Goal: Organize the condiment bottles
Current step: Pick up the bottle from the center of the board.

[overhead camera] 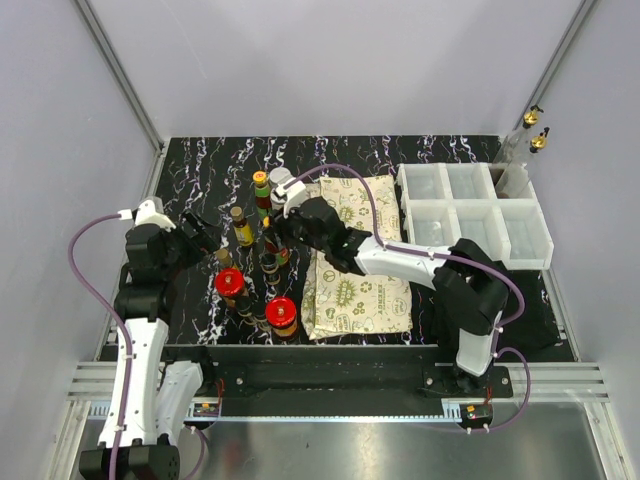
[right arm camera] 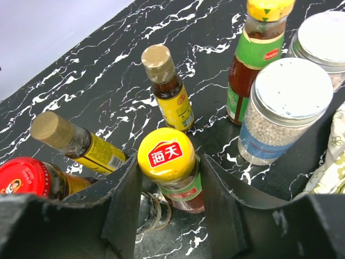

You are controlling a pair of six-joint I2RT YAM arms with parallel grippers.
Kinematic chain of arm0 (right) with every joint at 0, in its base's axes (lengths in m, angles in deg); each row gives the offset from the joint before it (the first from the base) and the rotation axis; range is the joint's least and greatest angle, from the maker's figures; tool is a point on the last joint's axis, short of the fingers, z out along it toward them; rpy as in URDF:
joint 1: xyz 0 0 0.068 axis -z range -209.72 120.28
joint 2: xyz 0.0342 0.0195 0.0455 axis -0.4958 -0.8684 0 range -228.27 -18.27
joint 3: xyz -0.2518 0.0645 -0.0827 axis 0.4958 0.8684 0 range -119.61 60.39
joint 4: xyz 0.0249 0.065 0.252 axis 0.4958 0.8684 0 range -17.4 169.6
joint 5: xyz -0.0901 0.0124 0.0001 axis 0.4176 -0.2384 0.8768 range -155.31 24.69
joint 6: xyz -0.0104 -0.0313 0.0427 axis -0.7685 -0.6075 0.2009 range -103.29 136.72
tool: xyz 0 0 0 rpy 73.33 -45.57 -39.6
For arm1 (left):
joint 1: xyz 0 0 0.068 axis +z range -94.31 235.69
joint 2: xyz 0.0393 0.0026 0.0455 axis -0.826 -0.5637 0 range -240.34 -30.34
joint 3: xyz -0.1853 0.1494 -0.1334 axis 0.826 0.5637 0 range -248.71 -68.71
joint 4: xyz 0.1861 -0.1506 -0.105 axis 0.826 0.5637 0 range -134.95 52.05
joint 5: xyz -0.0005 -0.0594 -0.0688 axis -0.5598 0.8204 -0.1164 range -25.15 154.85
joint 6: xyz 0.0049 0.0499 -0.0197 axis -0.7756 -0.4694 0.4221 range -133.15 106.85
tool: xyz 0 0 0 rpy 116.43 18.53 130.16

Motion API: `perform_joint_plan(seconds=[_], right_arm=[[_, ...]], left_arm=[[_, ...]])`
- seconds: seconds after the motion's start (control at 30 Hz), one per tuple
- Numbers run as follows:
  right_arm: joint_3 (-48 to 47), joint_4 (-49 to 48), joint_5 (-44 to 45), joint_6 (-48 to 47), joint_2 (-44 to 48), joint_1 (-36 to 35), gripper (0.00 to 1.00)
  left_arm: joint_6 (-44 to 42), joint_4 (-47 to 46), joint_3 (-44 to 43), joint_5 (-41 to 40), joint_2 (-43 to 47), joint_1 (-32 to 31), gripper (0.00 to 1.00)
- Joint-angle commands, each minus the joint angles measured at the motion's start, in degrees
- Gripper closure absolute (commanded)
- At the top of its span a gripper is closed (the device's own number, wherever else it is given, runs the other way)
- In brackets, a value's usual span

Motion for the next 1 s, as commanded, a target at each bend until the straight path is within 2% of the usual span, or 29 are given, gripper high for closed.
perform_joint_plan(seconds=[0.0,0.17,0.4,0.7,0.77,0.83,0.87,0.97], right_arm=[[-2.83,-2.48,1.92,0.12,-0.72,-1.63,0.51],[-3.27,-1.52,4.82,-0.41,-1.51,-2.42,0.51],[-4.06,-0.46,7.99,-1.38,-2.57,-2.69,0.43],[-5.64,-0.64,6.76,-0.94,-4.24,-2.69,0.40],[-5.73,-0.72,6.41,-0.94,-4.59,-2.78,0.44],[-6.08,-0.64,6.32,-0.76,-4.77,-2.78,0.54],[-6.26,-0.11,6.49,-0.76,-4.86,-2.78,0.71],[-7.31,1.47,7.28,-0.32,-4.77,-2.78,0.99]], left_arm=[[-0.82,-0.61,-0.34,-1.74,0.51,0.02,0.01],[-0.82,-0.61,-0.34,-1.39,0.42,0.02,0.01],[-1.00,-0.61,-0.25,-1.48,0.68,0.02,0.01],[-1.09,-0.52,-0.25,-1.83,0.86,0.02,0.01],[-1.09,-0.44,-0.34,-1.92,0.94,0.02,0.01],[-1.18,-0.44,-0.34,-1.92,0.95,0.10,0.01],[-1.18,-0.52,-0.34,-1.92,0.95,0.02,0.01],[-1.09,-0.35,-0.34,-2.10,0.95,0.02,0.01]])
